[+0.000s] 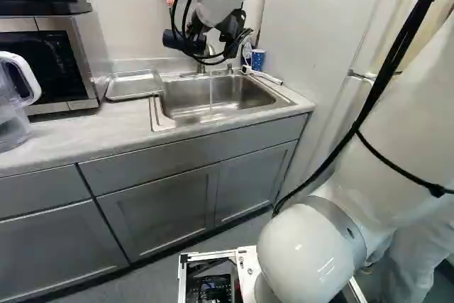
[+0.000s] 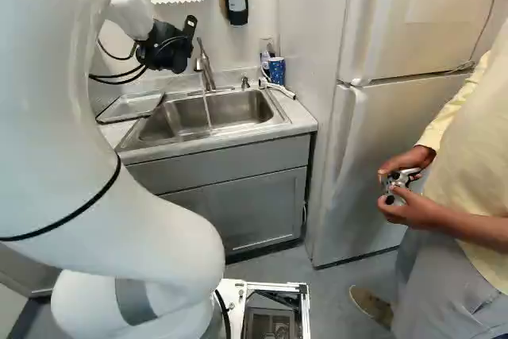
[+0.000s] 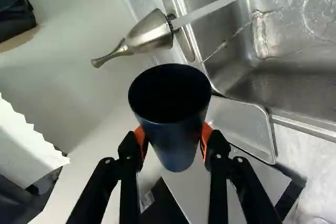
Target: Rinse the cup and place it in the tray
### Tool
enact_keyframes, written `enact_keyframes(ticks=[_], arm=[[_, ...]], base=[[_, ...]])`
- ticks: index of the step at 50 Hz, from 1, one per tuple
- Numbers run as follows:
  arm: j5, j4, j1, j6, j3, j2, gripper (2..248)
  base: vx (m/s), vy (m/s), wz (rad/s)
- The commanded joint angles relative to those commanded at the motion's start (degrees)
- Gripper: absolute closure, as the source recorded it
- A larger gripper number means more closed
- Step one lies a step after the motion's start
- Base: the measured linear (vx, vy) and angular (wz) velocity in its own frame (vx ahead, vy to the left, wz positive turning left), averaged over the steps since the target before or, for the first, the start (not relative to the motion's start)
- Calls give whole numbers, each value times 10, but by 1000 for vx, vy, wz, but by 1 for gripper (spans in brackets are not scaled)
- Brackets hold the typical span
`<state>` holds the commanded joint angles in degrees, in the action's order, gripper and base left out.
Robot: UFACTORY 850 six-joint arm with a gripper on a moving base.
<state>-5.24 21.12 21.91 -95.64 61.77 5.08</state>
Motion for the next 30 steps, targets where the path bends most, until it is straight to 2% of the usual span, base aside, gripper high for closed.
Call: enact_keyframes(ticks=[30], arm=[[0, 0, 0, 0, 0, 0, 130]], base=[[0, 0, 0]])
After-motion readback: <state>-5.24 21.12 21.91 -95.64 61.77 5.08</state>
